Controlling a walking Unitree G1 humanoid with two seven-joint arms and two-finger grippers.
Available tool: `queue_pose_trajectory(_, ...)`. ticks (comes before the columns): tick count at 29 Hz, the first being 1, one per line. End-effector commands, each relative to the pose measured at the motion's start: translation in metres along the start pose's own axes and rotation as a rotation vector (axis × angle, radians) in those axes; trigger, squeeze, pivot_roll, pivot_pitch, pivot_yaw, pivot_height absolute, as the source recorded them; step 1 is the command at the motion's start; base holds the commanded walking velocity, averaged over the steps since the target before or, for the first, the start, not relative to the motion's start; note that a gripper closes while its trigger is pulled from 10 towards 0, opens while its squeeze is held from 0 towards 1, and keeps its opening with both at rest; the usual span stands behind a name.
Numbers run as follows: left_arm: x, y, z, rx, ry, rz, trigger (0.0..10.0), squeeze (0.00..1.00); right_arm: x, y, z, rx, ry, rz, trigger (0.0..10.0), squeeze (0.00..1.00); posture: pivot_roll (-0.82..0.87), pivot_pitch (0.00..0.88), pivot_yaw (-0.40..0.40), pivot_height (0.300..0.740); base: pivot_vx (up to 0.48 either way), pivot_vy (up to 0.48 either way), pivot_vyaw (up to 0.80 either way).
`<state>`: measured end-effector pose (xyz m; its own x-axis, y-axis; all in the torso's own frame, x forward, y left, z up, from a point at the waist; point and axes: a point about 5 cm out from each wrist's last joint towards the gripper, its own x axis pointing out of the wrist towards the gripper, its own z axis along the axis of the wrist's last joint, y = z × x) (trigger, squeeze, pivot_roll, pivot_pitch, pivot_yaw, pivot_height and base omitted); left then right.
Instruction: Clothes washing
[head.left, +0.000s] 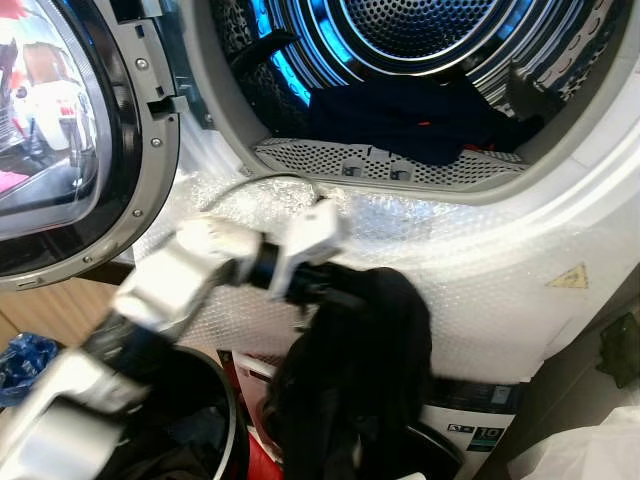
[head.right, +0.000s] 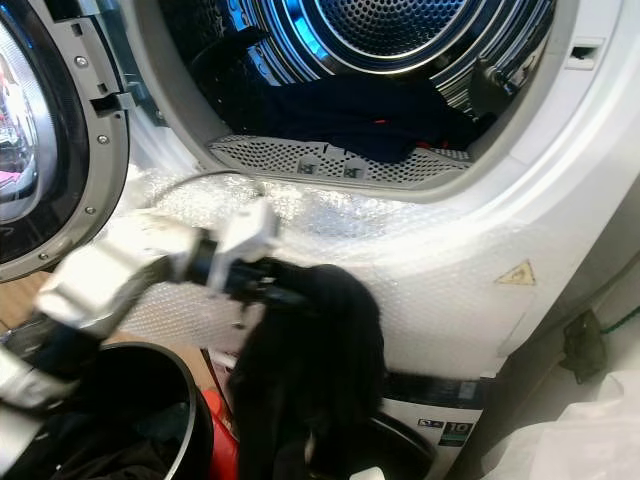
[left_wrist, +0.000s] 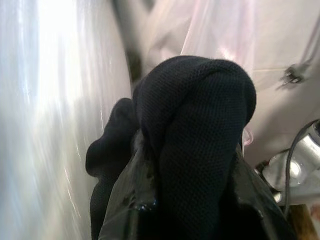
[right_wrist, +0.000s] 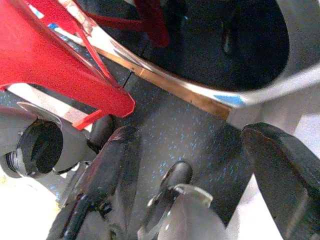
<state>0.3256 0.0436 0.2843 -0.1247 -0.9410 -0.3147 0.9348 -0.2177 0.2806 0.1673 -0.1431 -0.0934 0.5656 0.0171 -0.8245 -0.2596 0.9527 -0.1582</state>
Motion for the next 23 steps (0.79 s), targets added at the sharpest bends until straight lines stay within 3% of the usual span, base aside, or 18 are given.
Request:
queue_pose_trajectory(1,-0.006,0.017,0.02,0.038,-0.06,-0.041,0.0,0.0,-0.002,-0.001,-0.01,0.039,0.018,-0.021,10.0,0.0,0.05,0.0,0.135,0.74,0.0,0.0,0.0)
queue_pose_trajectory(3,-0.005,0.027,0.028,0.052,-0.07,-0.049,0.0,0.0,-0.003,-0.002,-0.014,0.05,0.026,-0.03,10.0,0.0,0.05,0.0,0.135,0.74,0.0,0.0,0.0)
queue_pose_trajectory(5,-0.007,0.041,0.044,0.088,-0.114,0.045,0.0,0.0,-0.005,-0.004,-0.02,0.062,0.036,-0.042,10.0,0.0,0.01,0.0,0.147,0.74,0.0,0.0,0.0)
queue_pose_trajectory(7,-0.017,0.065,0.076,0.156,-0.236,0.329,0.0,0.0,-0.006,-0.006,-0.025,0.075,0.043,-0.053,10.0,0.0,-0.02,0.0,0.156,0.74,0.0,0.0,0.0)
queue_pose_trajectory(8,-0.017,0.065,0.076,0.156,-0.236,0.329,0.0,0.0,-0.006,-0.006,-0.025,0.075,0.043,-0.053,10.0,0.0,-0.02,0.0,0.156,0.74,0.0,0.0,0.0)
queue_pose_trajectory(9,-0.05,0.087,0.112,0.206,-0.387,0.791,0.0,0.0,-0.008,-0.007,-0.029,0.088,0.048,-0.064,10.0,0.0,-0.04,0.0,0.161,0.74,0.0,0.0,0.0)
queue_pose_trajectory(10,-0.058,0.09,0.119,0.211,-0.423,0.893,0.0,0.0,-0.008,-0.007,-0.03,0.091,0.05,-0.066,10.0,0.0,-0.04,0.0,0.161,0.74,0.0,0.0,0.0)
queue_pose_trajectory(11,-0.058,0.09,0.119,0.211,-0.423,0.893,0.0,0.0,-0.008,-0.007,-0.03,0.091,0.05,-0.066,10.0,0.0,-0.04,0.0,0.161,0.74,0.0,0.0,0.0)
queue_pose_trajectory(12,-0.078,0.093,0.127,0.246,-0.447,1.051,2.7,0.0,-0.008,-0.008,-0.032,0.097,0.05,-0.07,10.0,0.0,-0.05,0.0,0.163,0.74,0.0,0.0,0.0)
queue_pose_trajectory(13,-0.104,0.093,0.131,0.311,-0.42,1.224,8.2,0.0,-0.009,-0.009,-0.035,0.103,0.052,-0.076,10.0,0.0,-0.06,0.0,0.164,0.74,0.0,0.0,0.0)
queue_pose_trajectory(14,-0.104,0.093,0.131,0.311,-0.42,1.224,8.2,0.0,-0.009,-0.009,-0.035,0.103,0.052,-0.076,10.0,0.0,-0.06,0.0,0.164,0.74,0.0,0.0,0.0)
queue_pose_trajectory(15,-0.114,0.093,0.128,0.33,-0.381,1.293,9.7,0.0,-0.01,-0.01,-0.037,0.106,0.053,-0.079,10.0,0.0,-0.08,0.0,0.166,0.74,0.0,0.0,0.0)
queue_pose_trajectory(21,-0.121,0.094,0.113,0.351,-0.279,1.352,10.0,0.0,-0.012,-0.011,-0.041,0.113,0.054,-0.089,10.0,0.0,-0.09,0.0,0.164,0.74,0.0,0.0,0.0)
queue_pose_trajectory(23,-0.121,0.096,0.091,0.327,-0.205,1.397,10.0,0.0,-0.014,-0.014,-0.047,0.124,0.059,-0.102,10.0,0.0,-0.11,0.0,0.158,0.74,0.0,0.0,0.0)
